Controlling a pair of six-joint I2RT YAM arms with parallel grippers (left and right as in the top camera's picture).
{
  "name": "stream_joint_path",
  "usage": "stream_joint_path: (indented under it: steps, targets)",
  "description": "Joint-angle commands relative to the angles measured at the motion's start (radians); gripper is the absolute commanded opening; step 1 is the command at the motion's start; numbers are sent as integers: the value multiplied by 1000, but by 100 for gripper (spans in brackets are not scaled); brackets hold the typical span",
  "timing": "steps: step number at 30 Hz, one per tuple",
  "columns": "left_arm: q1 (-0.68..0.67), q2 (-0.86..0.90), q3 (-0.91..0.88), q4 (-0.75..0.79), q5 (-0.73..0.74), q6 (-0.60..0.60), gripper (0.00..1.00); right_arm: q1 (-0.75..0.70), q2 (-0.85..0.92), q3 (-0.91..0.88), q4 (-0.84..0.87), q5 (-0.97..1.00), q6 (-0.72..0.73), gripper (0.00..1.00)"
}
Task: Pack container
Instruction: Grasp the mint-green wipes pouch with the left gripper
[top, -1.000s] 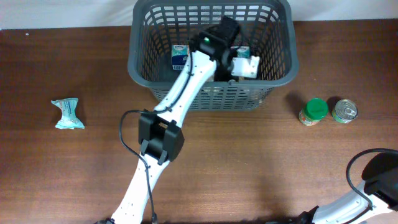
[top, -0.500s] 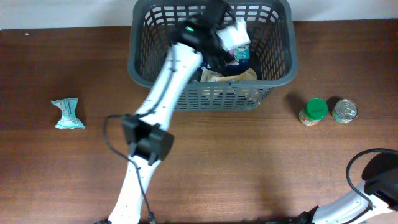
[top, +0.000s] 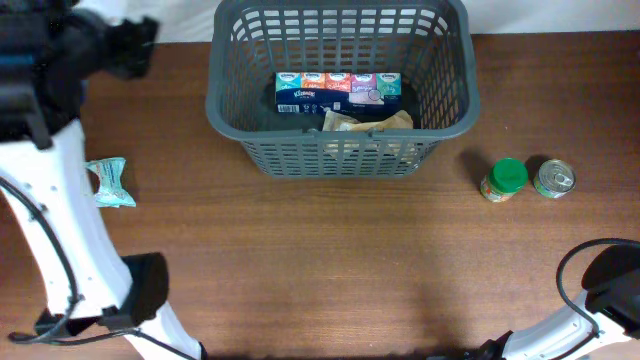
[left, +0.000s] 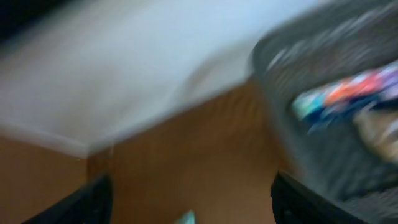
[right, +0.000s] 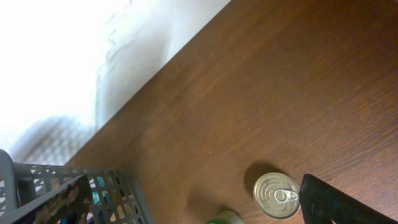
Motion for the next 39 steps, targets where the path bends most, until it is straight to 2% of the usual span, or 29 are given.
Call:
stream_joint_path:
  steps: [1, 2, 4, 7, 11, 13, 16, 22, 27, 28, 39]
  targets:
    - [155, 16, -188, -34, -27, -35, 83, 1, -4, 11, -1, -1, 1, 99]
    - [193, 16, -274, -26, -27, -50, 93, 1, -4, 11, -1, -1, 1, 99]
    - [256, 17, -461, 20, -27, -80, 96, 1, -4, 11, -1, -1, 1, 99]
    - [328, 17, -753, 144, -21, -165, 96, 1, -4, 11, -1, -1, 1, 99]
    - [355, 18, -990, 348, 6, -174, 96, 1, -4, 11, -1, -1, 1, 99]
    - [355, 18, -1074, 401, 6, -177, 95, 1, -4, 11, -1, -1, 1, 99]
    - [361, 18, -1218, 510, -56, -218, 94, 1, -4, 11, -1, -1, 1, 99]
    - [380, 18, -1269, 640, -54, -219, 94, 1, -4, 11, -1, -1, 1, 99]
    - [385, 25, -1269, 690, -53, -270, 89, 1, -4, 11, -1, -1, 1, 99]
    - [385, 34, -1269, 695, -53, -270, 83, 1, -4, 11, -1, -1, 1, 99]
    - [385, 181, -1269, 742, -27, -270, 83, 1, -4, 11, -1, -1, 1, 99]
